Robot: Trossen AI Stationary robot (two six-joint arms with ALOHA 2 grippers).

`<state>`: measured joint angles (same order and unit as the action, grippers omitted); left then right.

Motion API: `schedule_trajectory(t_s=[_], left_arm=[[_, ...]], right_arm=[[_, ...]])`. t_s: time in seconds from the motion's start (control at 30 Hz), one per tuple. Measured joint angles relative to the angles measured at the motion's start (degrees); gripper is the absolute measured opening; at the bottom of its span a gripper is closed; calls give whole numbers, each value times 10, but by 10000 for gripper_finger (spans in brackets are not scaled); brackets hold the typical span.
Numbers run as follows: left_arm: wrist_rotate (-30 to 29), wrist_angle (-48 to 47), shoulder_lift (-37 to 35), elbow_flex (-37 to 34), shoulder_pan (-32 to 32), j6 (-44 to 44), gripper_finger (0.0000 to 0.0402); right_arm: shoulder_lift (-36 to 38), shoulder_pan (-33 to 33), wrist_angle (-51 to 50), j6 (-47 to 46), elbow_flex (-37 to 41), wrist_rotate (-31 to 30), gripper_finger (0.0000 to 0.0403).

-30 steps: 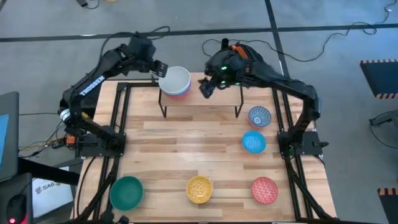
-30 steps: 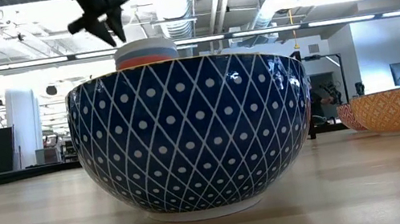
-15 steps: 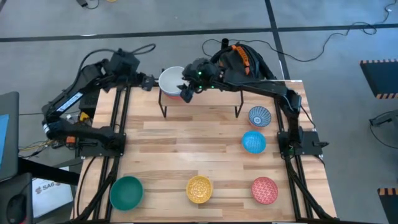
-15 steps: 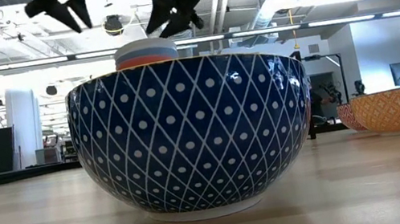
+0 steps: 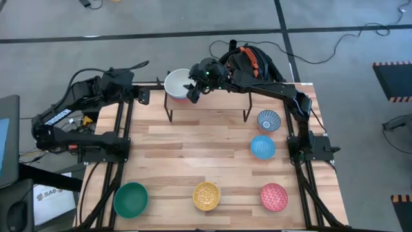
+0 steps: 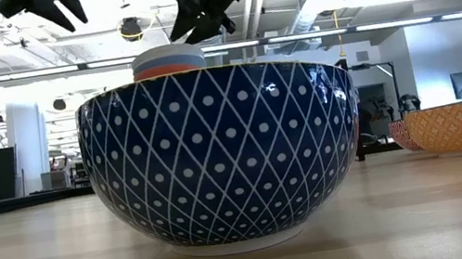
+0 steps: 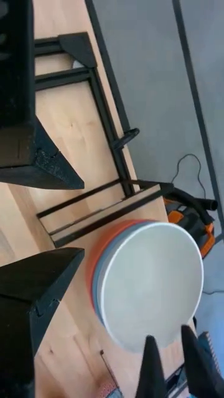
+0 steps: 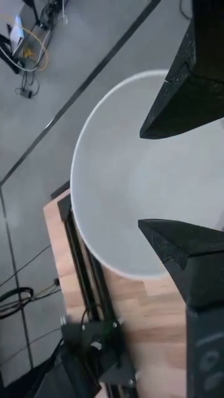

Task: Place and stack bowls onto a shelf
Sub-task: Stack the green bowl on top of the white bowl on the shelf

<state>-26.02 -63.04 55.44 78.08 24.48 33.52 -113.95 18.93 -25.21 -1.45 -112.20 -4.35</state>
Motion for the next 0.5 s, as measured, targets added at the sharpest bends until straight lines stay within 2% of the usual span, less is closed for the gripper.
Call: schedule_trajectory(t_s=[0.23,0.5], left_arm=[[-4,10,9,0,-25,-2,145],[-3,10,8,0,-43,0,145]], right_arm=[[-29,-30,25,-11,-2,-31,235],[-25,-31,51,-2,-6,-30,216]])
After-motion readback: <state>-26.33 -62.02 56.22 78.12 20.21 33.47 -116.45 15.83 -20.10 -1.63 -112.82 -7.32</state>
